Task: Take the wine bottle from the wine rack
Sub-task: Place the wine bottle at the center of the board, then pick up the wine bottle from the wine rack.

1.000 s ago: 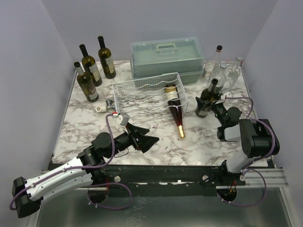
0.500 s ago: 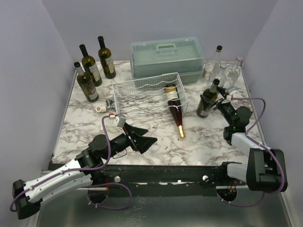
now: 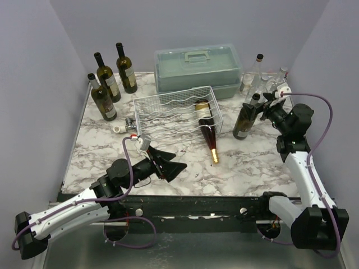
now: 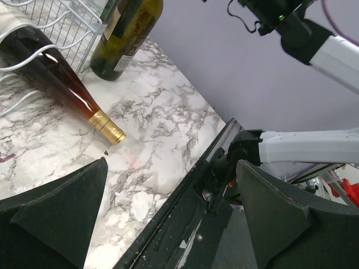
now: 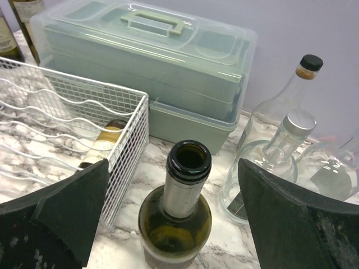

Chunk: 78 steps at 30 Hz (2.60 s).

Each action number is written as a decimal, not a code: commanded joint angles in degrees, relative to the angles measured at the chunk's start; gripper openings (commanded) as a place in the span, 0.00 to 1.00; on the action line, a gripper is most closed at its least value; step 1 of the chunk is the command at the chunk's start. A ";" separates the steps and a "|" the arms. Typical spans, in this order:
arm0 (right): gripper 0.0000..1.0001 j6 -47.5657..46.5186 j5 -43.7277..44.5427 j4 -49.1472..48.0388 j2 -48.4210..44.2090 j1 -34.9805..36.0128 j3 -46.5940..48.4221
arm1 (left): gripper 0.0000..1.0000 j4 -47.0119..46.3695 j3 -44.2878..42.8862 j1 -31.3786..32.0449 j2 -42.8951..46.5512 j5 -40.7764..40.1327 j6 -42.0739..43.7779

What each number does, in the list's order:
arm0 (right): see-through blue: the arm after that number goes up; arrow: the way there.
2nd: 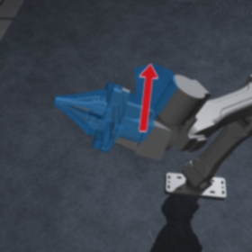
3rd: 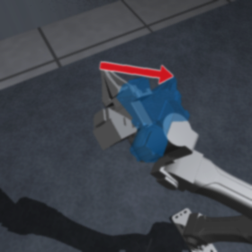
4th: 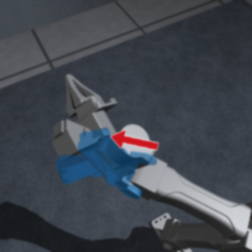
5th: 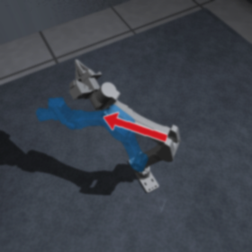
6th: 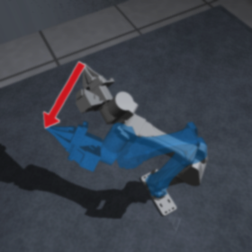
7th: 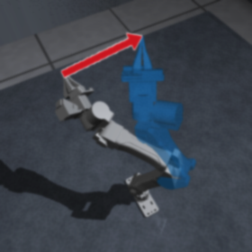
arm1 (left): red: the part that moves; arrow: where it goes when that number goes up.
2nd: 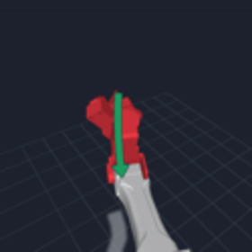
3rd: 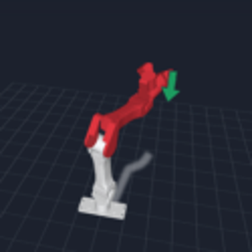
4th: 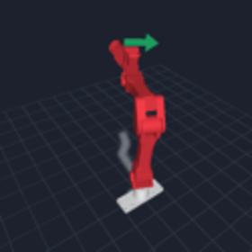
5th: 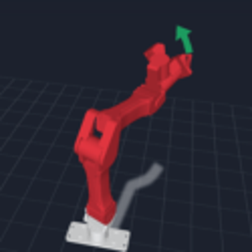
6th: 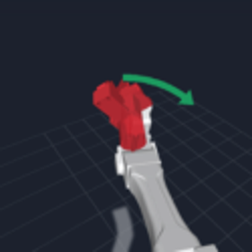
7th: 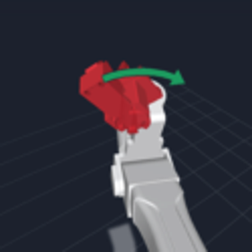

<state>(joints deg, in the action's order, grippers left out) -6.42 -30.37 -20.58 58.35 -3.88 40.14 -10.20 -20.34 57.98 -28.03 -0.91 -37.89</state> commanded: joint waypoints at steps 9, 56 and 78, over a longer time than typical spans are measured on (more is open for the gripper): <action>0.99 -14.59 2.30 45.21 -10.74 -0.38 14.03 | 0.98 1.04 -1.98 -0.14 -0.63 0.47 1.26; 0.98 -16.95 -1.10 52.60 1.16 28.17 4.97 | 0.98 1.67 1.58 -1.11 -2.15 -7.13 -5.28; 0.95 12.73 32.42 16.98 17.38 37.48 -4.03 | 0.98 1.65 4.96 -1.19 -0.43 -11.95 -10.32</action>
<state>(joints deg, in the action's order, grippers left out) -3.16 -12.91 3.97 72.29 31.70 35.44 -8.12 -16.12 57.06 -29.15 -10.15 -47.72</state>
